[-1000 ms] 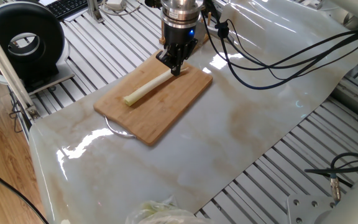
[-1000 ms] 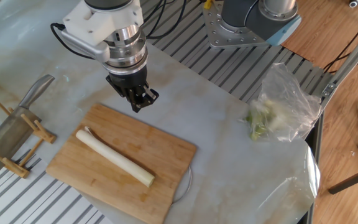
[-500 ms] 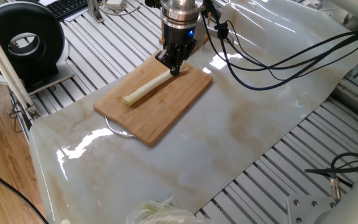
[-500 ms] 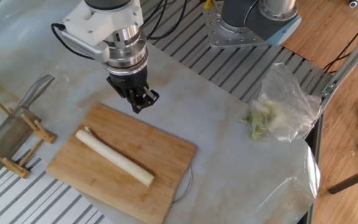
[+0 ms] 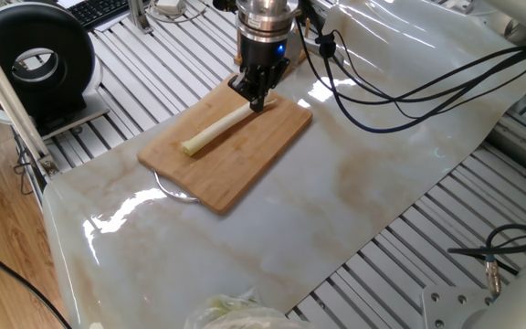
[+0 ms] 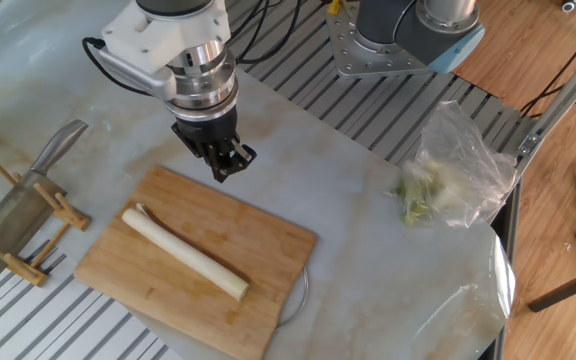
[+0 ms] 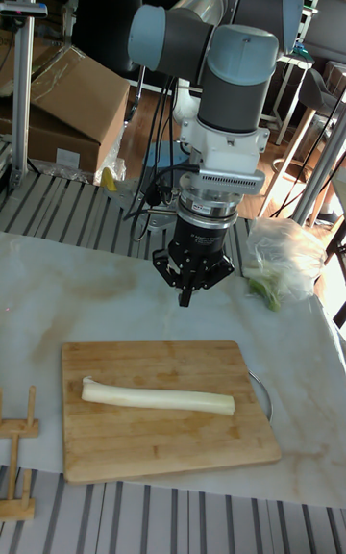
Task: Chop the scallions
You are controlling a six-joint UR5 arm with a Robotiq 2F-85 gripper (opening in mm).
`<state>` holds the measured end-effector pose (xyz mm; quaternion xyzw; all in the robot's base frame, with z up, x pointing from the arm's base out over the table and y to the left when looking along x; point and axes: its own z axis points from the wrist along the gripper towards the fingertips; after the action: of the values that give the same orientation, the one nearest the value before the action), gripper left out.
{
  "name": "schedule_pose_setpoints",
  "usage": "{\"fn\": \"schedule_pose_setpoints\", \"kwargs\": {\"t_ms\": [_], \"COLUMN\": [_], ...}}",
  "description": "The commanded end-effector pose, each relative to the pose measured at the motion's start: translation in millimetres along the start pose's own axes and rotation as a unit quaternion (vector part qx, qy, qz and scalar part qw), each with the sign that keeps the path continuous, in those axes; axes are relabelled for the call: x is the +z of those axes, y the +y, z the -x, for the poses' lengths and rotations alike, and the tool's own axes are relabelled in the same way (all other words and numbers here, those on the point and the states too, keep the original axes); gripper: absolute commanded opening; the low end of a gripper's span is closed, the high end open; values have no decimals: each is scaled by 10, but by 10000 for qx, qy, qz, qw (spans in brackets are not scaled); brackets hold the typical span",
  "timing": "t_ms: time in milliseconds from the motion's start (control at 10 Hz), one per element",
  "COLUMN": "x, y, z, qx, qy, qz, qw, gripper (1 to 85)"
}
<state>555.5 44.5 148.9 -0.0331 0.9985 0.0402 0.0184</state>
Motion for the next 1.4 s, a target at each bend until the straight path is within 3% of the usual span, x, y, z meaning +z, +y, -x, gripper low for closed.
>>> {"fn": "schedule_pose_setpoints", "kwargs": {"t_ms": [0, 300, 600, 900, 1300], "x": [-13, -13, -15, -15, -18], "y": [26, 42, -54, 41, 153], "z": [12, 1, -110, -100, -43], "qx": [13, 14, -35, -148, 164], "qy": [-20, 0, 213, 193, 89], "qz": [63, 95, -89, 96, 307], "qw": [10000, 10000, 9997, 9997, 9994], "gripper": [13, 13, 13, 13, 13]}}
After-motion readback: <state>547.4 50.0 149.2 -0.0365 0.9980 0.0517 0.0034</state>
